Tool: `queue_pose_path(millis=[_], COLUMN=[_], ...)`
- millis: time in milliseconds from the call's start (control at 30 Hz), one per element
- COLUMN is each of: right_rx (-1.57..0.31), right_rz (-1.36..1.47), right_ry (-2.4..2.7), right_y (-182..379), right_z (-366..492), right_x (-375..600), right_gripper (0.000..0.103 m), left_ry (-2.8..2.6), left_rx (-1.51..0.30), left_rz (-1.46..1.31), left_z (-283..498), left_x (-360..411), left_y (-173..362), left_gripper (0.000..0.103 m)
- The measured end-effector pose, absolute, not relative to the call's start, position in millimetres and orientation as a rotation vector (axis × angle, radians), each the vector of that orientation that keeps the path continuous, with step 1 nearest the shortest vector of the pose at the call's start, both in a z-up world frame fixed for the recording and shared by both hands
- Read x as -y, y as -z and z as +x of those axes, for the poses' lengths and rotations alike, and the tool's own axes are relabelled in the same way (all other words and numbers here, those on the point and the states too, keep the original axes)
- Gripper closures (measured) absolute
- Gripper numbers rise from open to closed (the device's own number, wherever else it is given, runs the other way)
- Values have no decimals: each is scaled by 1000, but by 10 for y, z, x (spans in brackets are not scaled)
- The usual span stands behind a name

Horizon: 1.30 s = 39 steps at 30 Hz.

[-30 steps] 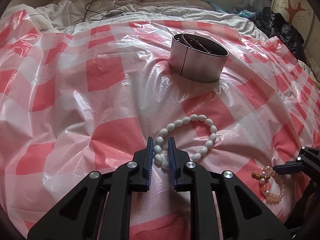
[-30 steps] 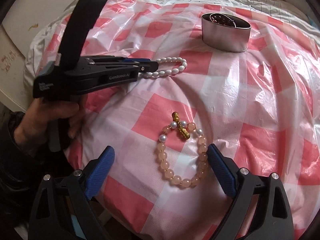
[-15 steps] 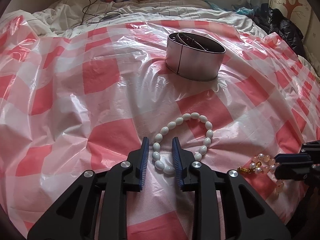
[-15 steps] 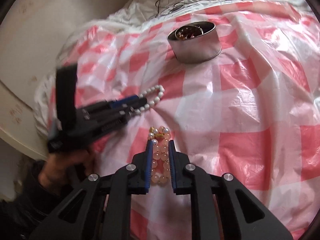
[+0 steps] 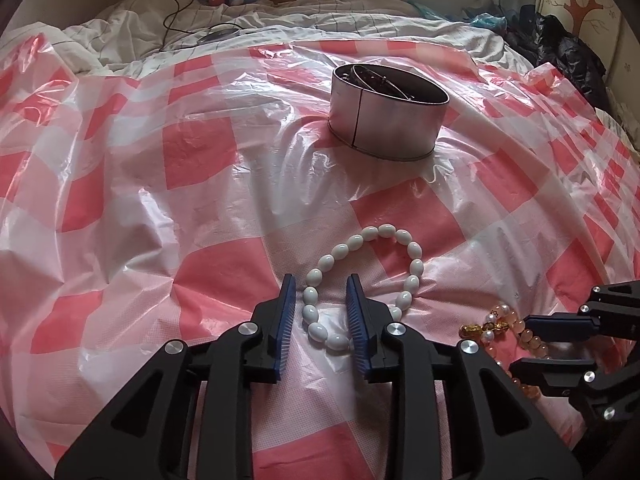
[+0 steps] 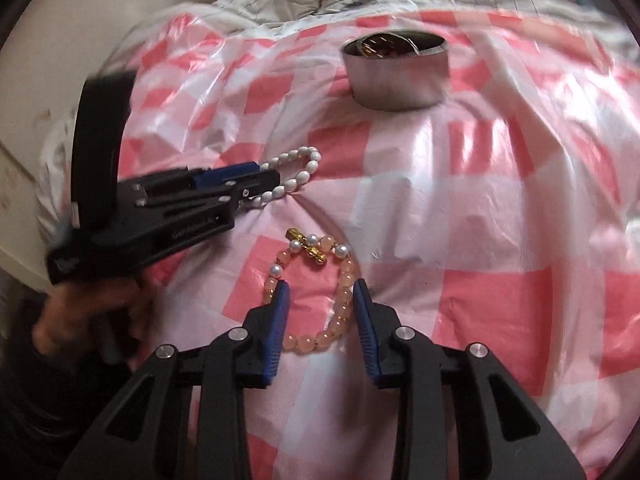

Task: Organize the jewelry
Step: 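Grasp the white bead bracelet with the left tool while the right tool grasps the pearl bracelet, then drop the white bead bracelet into the tin with the left tool while the right tool drops the pearls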

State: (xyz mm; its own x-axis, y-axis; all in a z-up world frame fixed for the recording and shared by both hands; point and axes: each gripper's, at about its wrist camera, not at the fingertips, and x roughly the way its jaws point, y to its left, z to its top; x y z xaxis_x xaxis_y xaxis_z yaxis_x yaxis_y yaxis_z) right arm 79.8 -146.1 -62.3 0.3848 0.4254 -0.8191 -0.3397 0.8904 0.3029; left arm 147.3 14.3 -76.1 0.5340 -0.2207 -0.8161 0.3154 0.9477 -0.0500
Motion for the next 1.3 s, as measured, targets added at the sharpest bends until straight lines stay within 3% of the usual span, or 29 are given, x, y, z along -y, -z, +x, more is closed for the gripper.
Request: queue_pose_path(millis=[67,333,667,700,767,833,1300], right_rx=[-1062,-880,-721,-705,-688,-673,-606], right_rz=[113,635,915,938,973,1004,1116], right_ry=[-516,-704,-853,-862,-873,-879,-888], right_y=[608,434,298,291,295,302,351], right_z=[796,798,829,825,811,801,789], right_x=[1463,2084,2422,2454,2518,2579,2785], right_gripper=[95,95,95,95,95,94,94], left_ry=[320,323,335,339,354,375,535], left_rx=[-956,-961,-974,-973,-976,-975,-862], left_rz=[106,91,50,42,22,-19,-256], left_z=[1467,1473,1498,1497,1498,1492,1413], left_x=[-138,-132,-180,-188,-214,-245,-294], left_y=[761,762,758,749,737,707,320], left_gripper=[78,77,74,76,93,96,96])
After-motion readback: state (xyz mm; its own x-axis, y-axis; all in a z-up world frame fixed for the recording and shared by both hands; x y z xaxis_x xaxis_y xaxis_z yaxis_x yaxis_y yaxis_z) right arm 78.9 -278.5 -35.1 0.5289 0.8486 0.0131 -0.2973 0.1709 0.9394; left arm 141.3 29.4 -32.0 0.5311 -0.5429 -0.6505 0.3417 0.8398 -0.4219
